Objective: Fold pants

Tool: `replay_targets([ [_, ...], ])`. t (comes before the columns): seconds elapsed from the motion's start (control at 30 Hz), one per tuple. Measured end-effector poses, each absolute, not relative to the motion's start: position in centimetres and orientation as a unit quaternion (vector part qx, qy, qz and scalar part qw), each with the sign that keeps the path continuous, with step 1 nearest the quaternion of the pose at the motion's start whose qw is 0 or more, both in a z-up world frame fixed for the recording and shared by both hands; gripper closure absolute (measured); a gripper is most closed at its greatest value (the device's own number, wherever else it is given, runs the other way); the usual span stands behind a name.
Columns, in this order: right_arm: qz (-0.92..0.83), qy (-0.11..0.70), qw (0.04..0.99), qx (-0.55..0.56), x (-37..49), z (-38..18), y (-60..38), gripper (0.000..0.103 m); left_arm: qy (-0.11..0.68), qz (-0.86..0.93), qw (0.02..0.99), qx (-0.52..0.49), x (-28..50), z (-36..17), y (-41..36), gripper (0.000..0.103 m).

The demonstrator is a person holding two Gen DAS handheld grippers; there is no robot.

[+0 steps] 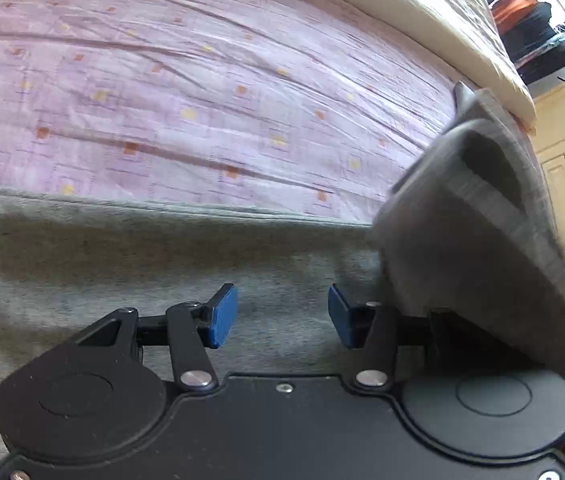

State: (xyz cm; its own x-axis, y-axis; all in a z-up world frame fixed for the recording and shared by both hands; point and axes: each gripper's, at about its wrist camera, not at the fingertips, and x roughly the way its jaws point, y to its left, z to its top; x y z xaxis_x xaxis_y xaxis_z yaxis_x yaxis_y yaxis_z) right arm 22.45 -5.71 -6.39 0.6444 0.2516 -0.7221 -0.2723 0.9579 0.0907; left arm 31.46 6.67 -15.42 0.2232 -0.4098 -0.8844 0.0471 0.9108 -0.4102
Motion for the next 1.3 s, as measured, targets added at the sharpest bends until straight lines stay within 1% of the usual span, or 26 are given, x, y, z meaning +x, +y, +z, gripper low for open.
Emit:
replay_targets([
  [0.13,0.150,0.420,0.895,-0.003,22.5,-10.1,-1.3,0.090,0.623,-0.113,0.759,-0.153,31.6,-17.2,11.5,0.049],
  [0.3,0.126,0.438,0.890,0.001,22.5,-13.1,1.4,0.090,0.631,-0.100,0.758,-0.129,31.2,-18.4,14.2,0.049],
  [0.37,0.113,0.434,0.894,-0.002,22.8,-14.4,2.4,0.086,0.611,-0.087,0.777,-0.124,30.9,-17.6,14.8,0.049],
  [0.4,0.116,0.428,0.896,0.002,22.8,-14.8,2.6,0.081,0.595,-0.075,0.791,-0.119,30.7,-16.9,15.3,0.048],
  [0.43,0.130,0.428,0.894,0.007,22.6,-15.2,3.2,0.073,0.582,-0.064,0.802,-0.117,30.6,-16.3,15.8,0.048],
  [0.47,0.149,0.435,0.888,0.012,22.6,-15.4,3.4,0.070,0.573,-0.055,0.809,-0.116,30.5,-15.9,16.4,0.048],
  [0.5,0.168,0.442,0.881,0.019,22.3,-15.3,3.6,0.069,0.566,-0.046,0.815,-0.114,30.5,-15.2,17.0,0.048],
  [0.6,0.198,0.427,0.882,0.031,21.2,-14.0,2.9,0.068,0.543,-0.036,0.833,-0.099,30.4,-13.3,17.8,0.047],
  [0.7,0.175,0.416,0.891,0.049,20.6,-13.1,0.6,0.067,0.545,-0.048,0.834,-0.077,30.6,-12.5,17.1,0.047],
  [0.8,0.083,0.438,0.892,0.078,21.2,-13.7,-2.8,0.067,0.556,-0.093,0.824,-0.065,29.9,-12.9,14.8,0.047],
  [0.87,0.017,0.461,0.883,0.087,21.6,-14.6,-5.5,0.077,0.571,-0.125,0.810,-0.052,28.9,-13.6,12.7,0.046],
  [0.9,-0.007,0.471,0.877,0.093,21.4,-15.2,-6.8,0.084,0.579,-0.137,0.802,-0.045,27.9,-14.3,11.7,0.046],
  [1.0,-0.055,0.513,0.853,0.083,21.4,-17.2,-9.6,0.087,0.613,-0.129,0.779,-0.023,26.1,-17.0,9.8,0.046],
  [1.03,-0.058,0.535,0.839,0.080,21.4,-18.1,-10.2,0.089,0.631,-0.124,0.766,-0.016,25.6,-18.1,9.5,0.046],
  [1.07,-0.053,0.552,0.828,0.080,21.4,-19.0,-10.6,0.090,0.641,-0.122,0.757,-0.016,25.0,-19.0,9.5,0.044],
  [1.1,-0.040,0.547,0.832,0.076,21.2,-19.4,-10.6,0.090,0.628,-0.122,0.768,-0.024,24.4,-19.0,9.8,0.040],
  [1.17,-0.022,0.546,0.835,0.058,20.8,-19.3,-10.4,0.090,0.622,-0.116,0.773,-0.034,24.2,-18.4,10.4,0.040],
  [1.27,-0.012,0.546,0.835,0.068,20.9,-19.8,-10.6,0.090,0.596,-0.096,0.795,-0.062,24.2,-17.1,12.0,0.039],
  [1.3,-0.011,0.545,0.835,0.075,20.9,-19.8,-10.8,0.090,0.585,-0.081,0.804,-0.067,24.5,-16.8,12.4,0.033],
])
